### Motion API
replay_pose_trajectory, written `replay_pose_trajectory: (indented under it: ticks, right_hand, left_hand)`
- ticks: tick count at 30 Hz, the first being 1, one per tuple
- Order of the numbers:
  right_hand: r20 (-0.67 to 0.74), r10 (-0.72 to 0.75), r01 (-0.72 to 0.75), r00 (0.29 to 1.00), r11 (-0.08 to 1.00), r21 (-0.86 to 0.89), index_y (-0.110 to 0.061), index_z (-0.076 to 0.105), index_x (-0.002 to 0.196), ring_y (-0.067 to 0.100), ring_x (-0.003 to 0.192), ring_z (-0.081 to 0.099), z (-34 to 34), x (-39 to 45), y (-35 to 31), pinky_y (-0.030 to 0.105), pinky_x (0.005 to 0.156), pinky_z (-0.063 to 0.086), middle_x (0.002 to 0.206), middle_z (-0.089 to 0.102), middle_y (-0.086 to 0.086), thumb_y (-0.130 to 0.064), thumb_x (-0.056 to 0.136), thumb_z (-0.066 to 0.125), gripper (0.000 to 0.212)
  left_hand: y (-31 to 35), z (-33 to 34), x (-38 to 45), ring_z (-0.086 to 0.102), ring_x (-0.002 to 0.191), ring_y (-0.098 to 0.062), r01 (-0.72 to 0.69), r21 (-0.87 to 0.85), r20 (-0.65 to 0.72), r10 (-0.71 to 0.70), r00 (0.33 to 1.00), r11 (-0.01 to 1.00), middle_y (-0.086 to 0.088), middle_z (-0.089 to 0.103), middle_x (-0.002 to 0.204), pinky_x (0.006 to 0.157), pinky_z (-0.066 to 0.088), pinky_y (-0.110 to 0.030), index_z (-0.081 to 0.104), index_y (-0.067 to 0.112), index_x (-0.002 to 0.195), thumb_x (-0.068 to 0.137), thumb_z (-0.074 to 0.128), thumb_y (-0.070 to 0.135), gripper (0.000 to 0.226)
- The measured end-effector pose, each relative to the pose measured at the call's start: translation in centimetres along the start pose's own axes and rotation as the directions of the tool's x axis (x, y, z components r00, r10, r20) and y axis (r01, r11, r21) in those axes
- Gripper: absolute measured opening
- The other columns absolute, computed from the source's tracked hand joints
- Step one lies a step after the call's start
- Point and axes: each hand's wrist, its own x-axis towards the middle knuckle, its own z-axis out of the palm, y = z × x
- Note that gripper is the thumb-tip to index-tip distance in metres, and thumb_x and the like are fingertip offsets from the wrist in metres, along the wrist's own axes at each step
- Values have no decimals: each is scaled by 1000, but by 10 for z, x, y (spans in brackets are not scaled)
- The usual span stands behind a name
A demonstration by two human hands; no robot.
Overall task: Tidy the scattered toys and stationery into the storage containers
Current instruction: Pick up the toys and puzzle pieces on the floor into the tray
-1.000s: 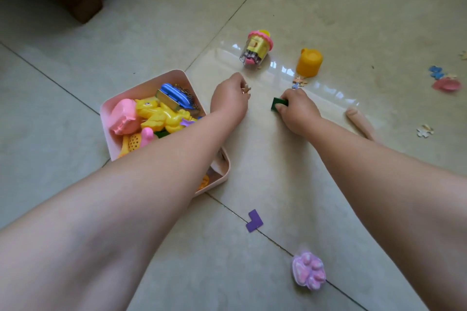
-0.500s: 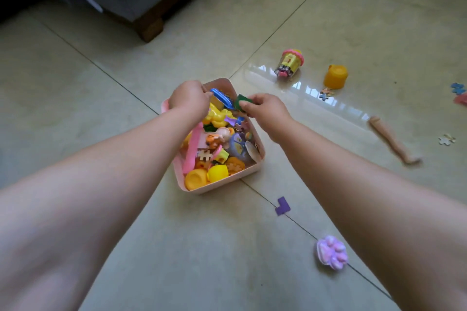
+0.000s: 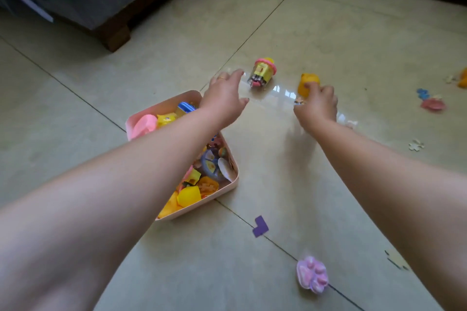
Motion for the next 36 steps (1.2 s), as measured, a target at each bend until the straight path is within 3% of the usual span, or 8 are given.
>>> replay_pose_trajectory:
  ticks: [5,8,13,19,22,25,32,36]
  right_hand:
    - [159,-152,180,976,967,-180,-32,24,150,37,140,21,-11,46,-2,41,113,24,159,11,8,-13,83,60,79]
    - [290,-125,207,949,939,-274,-35,14,152,37,144,13,-4,61,-1,48,114,23,162,1,3,-14,85,57,82]
    - [285,-146,233,947,926,-298,-27,29,146,44,127,37,4,54,7,40,100,39,158,6,1,-14,88,56,65]
    - [242,-196,246,950,949,-197,-27,44,138,39,115,44,-2,13,20,36,93,44,148,23,3,-6,88,60,57]
    - [228,-201,230,953,967,-112,-25,50,127,39,107,46,-2,-8,26,42,88,49,138,30,5,-2,87,57,46]
    - [220,-228,276,948,937,-215,-25,53,122,38,104,49,-6,-19,31,39,83,48,134,34,8,-6,90,54,38]
    - [378,-151,315,914,849,-423,-24,51,121,35,104,41,-10,-39,40,35,71,46,128,33,10,-2,80,67,50]
    - [422,-30,180,906,930,-319,-28,55,114,36,105,41,-12,-46,27,35,67,45,125,37,9,0,81,57,43]
  left_hand:
    - [28,21,44,18,145,-32,-43,-33,120,47,992,999,-12,13,159,106,37,-45,13,31,153,92,57,29,74]
    - [34,33,68,11,147,-35,-15,-47,171,23,985,999,-15,-3,161,110,33,-45,12,36,152,93,55,26,74]
    - [35,50,98,11,146,-40,51,-61,212,-37,976,997,-16,-12,160,114,29,-44,11,39,152,95,52,29,71]
    - [41,56,138,23,144,-41,145,-86,231,-122,965,986,-12,-18,160,112,33,-43,4,43,151,92,53,23,79]
    - [47,63,141,48,127,-35,99,-62,240,-82,967,993,-14,3,158,98,39,-30,20,38,150,92,51,23,67]
    - [50,71,126,59,105,-36,54,-25,174,-49,983,998,-14,32,139,81,40,-28,40,28,138,92,55,27,48]
    - [44,81,65,60,94,-38,43,-37,238,-33,971,998,-14,37,123,76,45,-31,48,20,118,86,63,27,36]
    - [34,51,35,62,89,-37,67,-143,219,-34,975,987,-13,40,121,79,52,-34,50,19,117,84,68,30,40]
